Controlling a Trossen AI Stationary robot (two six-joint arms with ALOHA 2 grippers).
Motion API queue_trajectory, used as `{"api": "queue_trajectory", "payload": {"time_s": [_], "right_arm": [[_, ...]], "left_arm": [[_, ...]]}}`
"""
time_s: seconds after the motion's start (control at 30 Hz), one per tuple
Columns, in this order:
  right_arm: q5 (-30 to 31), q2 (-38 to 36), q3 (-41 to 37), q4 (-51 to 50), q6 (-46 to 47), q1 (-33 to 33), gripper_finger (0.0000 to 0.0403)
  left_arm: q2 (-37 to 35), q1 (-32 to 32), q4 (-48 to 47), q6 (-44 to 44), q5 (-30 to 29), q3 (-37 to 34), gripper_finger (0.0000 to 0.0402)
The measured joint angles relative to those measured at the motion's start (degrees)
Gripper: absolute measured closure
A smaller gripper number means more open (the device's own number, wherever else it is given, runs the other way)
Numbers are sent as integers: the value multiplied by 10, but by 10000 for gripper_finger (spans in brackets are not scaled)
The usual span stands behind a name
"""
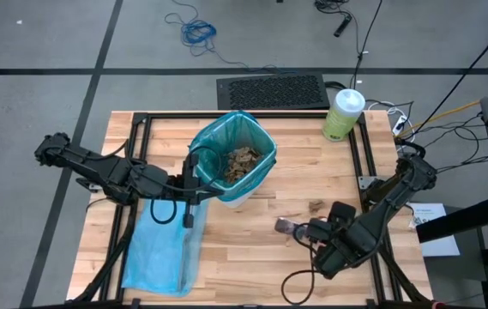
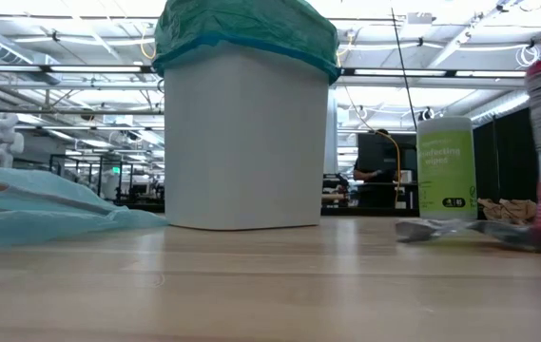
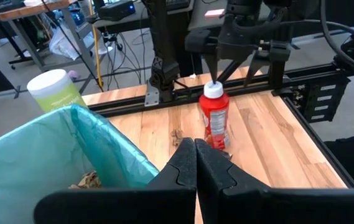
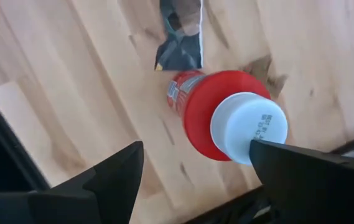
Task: Place trash/remove bag and relplace
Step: Put the red plastic bottle into the blue trash bag inside the white trash bin
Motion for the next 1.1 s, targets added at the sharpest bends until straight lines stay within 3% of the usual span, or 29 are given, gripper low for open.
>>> {"api": "queue_trajectory", "payload": {"time_s": [0.4, 1.1], "right_arm": [[65, 0, 0, -2, -75, -37, 115], [18, -1, 0, -3, -175, -88, 115]], "left_arm": [[0, 0, 0, -1, 0, 0, 402], [0, -2, -15, -15, 0, 0, 402]]}}
